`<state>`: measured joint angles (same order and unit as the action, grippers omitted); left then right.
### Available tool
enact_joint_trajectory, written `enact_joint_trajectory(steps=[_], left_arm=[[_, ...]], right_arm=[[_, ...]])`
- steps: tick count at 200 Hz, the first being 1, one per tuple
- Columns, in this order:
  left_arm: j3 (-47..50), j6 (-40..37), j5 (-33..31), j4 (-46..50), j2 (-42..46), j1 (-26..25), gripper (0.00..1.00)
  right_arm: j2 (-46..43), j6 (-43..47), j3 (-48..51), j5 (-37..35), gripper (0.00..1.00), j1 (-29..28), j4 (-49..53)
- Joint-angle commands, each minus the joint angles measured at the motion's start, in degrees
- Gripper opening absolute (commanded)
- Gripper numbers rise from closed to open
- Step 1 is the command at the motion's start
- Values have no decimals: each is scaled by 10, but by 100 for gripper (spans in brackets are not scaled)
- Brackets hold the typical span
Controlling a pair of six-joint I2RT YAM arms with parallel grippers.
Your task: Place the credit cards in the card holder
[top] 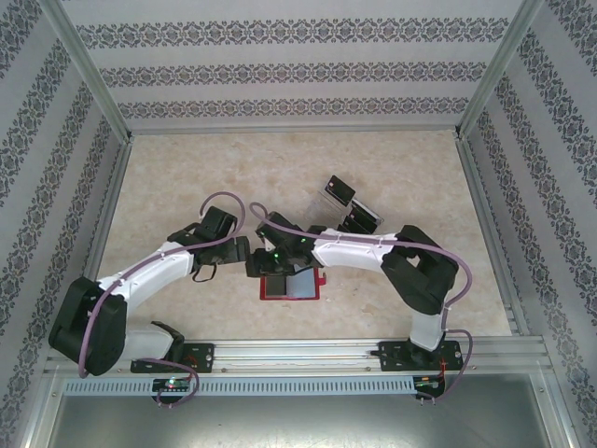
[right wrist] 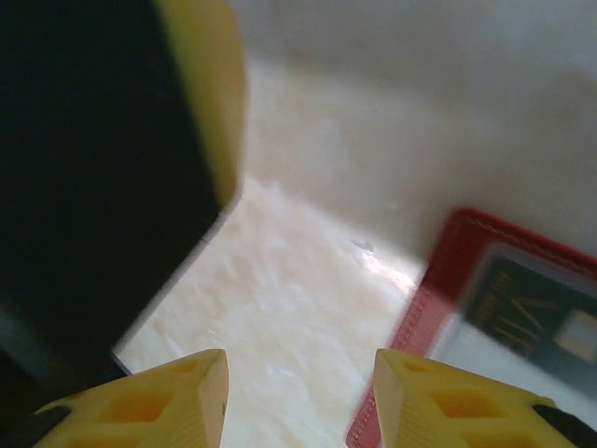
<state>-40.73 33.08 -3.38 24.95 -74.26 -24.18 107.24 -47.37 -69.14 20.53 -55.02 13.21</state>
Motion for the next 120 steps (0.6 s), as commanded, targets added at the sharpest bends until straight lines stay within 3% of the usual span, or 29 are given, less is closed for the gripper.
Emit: enact_joint_trajectory(steps=[1,52,81,120], left_arm=[[10,1,1,18,21,11,93],[7,-9,0,43,49,23,93],[8,-15,9,43,48,24,92],[9,-19,23,35,32,23,92]], right_arm=[[22,20,-60,10,46,-7,22],[-1,65,-129,-44,46,14,114],[-62,71,-61,-106,55,25,168],[-136,43,69,-150,66,34,161]])
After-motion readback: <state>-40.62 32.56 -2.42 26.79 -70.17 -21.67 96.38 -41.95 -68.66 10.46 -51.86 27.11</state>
